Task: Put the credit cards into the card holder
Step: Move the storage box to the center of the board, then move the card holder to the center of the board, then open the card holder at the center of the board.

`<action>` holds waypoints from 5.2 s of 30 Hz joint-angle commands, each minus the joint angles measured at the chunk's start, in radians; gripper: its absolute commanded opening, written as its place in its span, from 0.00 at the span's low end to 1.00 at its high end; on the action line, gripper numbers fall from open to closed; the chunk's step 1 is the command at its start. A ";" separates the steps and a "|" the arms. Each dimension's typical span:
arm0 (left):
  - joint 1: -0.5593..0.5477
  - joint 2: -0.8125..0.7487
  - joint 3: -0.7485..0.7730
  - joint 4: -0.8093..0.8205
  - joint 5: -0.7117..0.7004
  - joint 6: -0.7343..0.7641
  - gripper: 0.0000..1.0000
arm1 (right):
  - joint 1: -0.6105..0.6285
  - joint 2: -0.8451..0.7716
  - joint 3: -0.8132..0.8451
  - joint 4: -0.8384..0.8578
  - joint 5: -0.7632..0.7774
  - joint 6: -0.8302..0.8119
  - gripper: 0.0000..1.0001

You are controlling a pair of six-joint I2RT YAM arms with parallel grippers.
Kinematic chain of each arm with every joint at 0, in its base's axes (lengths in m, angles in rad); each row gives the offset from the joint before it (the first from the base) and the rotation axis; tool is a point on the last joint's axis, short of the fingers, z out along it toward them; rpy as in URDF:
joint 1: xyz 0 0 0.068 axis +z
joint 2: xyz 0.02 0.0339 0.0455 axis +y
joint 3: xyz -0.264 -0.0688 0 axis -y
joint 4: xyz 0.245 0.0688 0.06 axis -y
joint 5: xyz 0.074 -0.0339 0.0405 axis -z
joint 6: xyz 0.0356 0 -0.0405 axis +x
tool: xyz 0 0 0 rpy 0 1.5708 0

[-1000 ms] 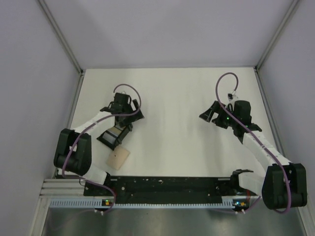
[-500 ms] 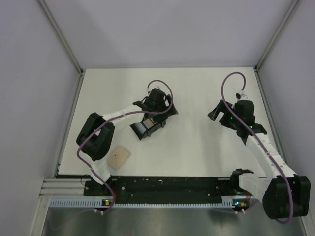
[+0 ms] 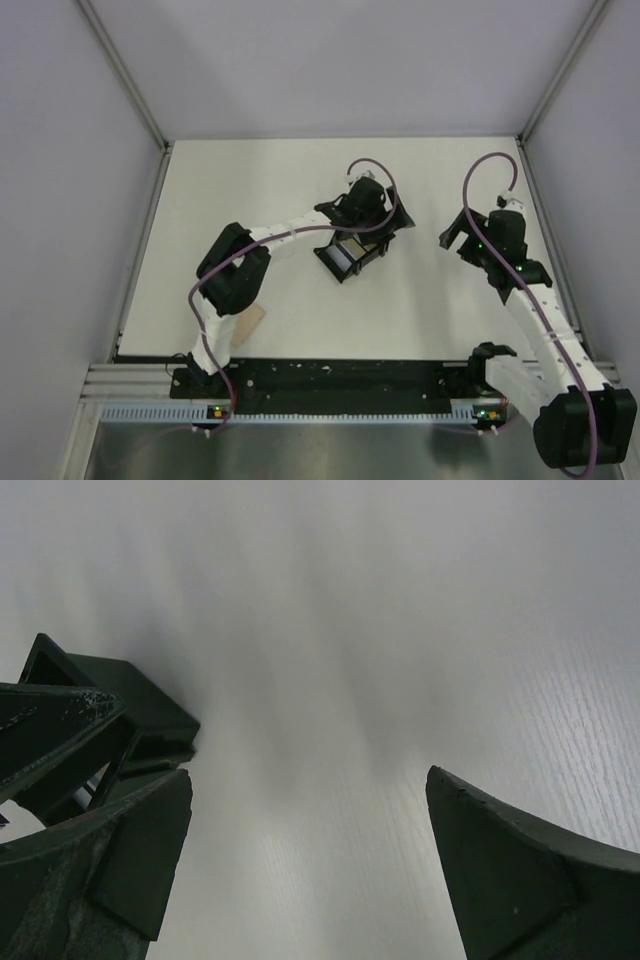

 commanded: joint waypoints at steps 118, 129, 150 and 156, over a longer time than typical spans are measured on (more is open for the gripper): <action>0.280 -0.693 -0.938 0.122 0.003 0.424 0.95 | 0.864 0.613 -0.012 0.680 -0.101 0.585 0.77; 0.248 -0.829 -1.148 0.211 0.067 0.275 0.61 | 0.844 0.714 0.079 0.669 -0.064 0.577 0.61; 0.253 -0.893 -0.965 0.113 -0.169 0.508 0.90 | 0.847 0.644 0.019 0.640 -0.011 0.600 0.64; 0.279 -0.781 -1.005 0.246 -0.027 0.492 0.84 | 0.858 0.704 0.019 0.698 -0.031 0.631 0.64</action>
